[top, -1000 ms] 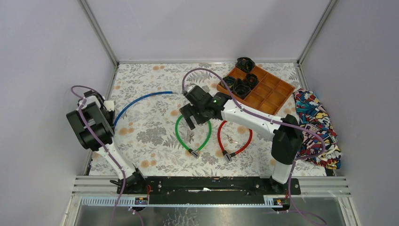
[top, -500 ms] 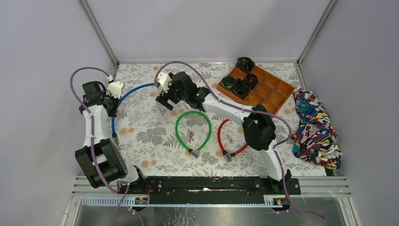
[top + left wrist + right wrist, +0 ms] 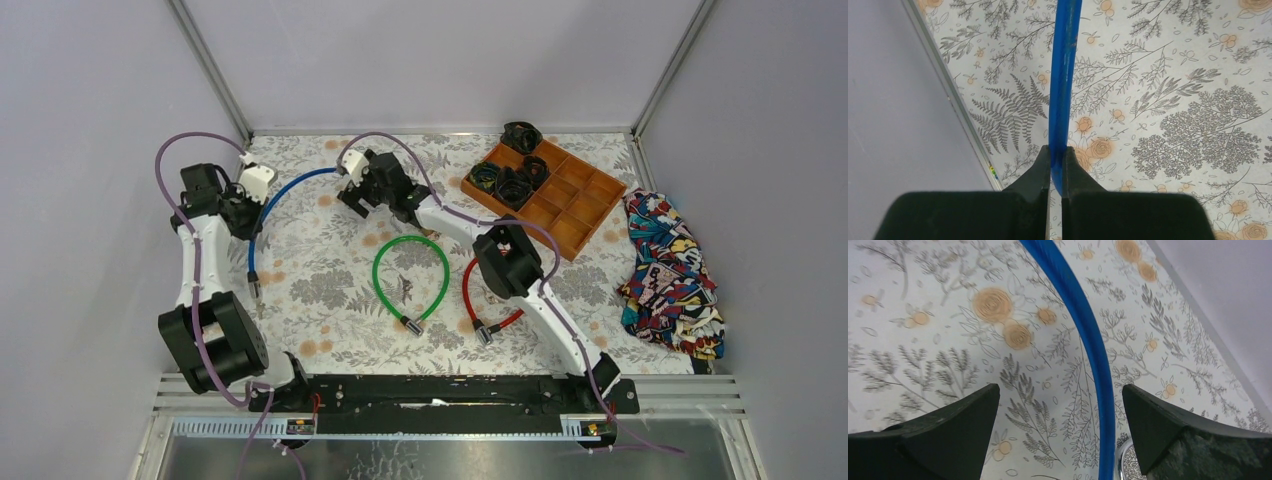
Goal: Lock with the key
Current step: Pick up the lock from the center of the board.
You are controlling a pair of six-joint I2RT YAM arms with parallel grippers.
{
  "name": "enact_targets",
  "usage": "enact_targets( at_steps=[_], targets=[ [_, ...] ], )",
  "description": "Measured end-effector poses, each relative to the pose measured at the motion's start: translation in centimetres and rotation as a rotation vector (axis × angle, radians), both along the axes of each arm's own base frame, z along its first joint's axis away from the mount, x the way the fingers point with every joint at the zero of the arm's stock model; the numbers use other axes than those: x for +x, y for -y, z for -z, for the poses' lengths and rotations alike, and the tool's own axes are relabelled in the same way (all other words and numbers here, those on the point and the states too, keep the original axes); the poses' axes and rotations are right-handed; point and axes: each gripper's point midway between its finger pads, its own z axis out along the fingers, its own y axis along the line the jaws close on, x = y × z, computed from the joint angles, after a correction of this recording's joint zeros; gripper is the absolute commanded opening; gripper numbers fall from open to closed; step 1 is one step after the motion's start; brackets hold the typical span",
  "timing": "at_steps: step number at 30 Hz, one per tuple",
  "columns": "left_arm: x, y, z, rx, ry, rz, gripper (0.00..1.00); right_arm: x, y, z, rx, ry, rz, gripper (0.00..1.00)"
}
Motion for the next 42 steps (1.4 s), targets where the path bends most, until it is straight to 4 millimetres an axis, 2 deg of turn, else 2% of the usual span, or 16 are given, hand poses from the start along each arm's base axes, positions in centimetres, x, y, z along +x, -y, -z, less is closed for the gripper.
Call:
enact_targets(
  at_steps=[2,5,7,8,10,17,20,21,22,24,25,26,30,33,38,42],
  targets=[
    [0.1,0.3,-0.1,-0.005,0.007,0.016,0.00,0.8,0.6,1.3,-0.007,-0.012,0.022,0.91],
    [0.0,0.6,0.0,-0.012,0.002,0.037,0.00,2.2,1.3,2.8,0.000,-0.029,0.064,0.56],
    [-0.1,0.8,0.0,-0.016,0.003,0.052,0.00,2.8,1.7,3.4,0.019,-0.047,0.092,0.36],
    [-0.1,0.9,0.0,-0.019,0.001,0.058,0.00,3.2,2.0,3.4,0.030,-0.051,0.111,0.27],
    [-0.2,1.3,-0.1,-0.034,0.001,0.072,0.00,4.1,2.5,2.9,0.061,-0.049,0.141,0.01],
    [0.4,3.6,-2.1,-0.127,0.053,0.149,0.00,5.9,3.5,0.1,0.153,-0.018,0.184,0.00],
    [0.3,4.7,-3.0,-0.172,0.072,0.183,0.00,6.3,4.2,-2.8,0.198,0.000,0.193,0.00],
    [0.2,5.1,-3.4,-0.188,0.077,0.195,0.04,6.4,4.6,-4.2,0.216,0.011,0.192,0.00],
    [0.1,5.4,-3.7,-0.205,0.082,0.207,0.24,6.5,4.9,-5.6,0.231,0.024,0.192,0.00],
    [0.0,6.2,-4.3,-0.235,0.092,0.235,0.75,6.1,5.7,-9.1,0.273,0.059,0.179,0.00],
    [-0.1,6.5,-4.7,-0.242,0.101,0.254,0.95,5.8,6.2,-10.9,0.294,0.076,0.174,0.00],
    [-0.3,7.0,-5.1,-0.261,0.106,0.273,0.98,5.4,6.5,-12.5,0.314,0.093,0.166,0.00],
    [-0.8,8.8,-7.6,-0.320,0.151,0.353,0.99,2.9,8.2,-19.6,0.399,0.162,0.140,0.00],
    [-1.2,9.7,-9.2,-0.320,0.197,0.422,0.99,1.1,9.8,-24.0,0.446,0.203,0.141,0.00],
    [-4.2,12.0,-9.2,-0.339,0.199,0.600,0.99,-1.9,12.9,-29.9,0.488,0.254,0.164,0.00],
    [-6.4,14.5,-9.5,-0.402,0.236,0.727,0.99,-5.2,15.8,-34.3,0.527,0.300,0.168,0.00]
  ],
)
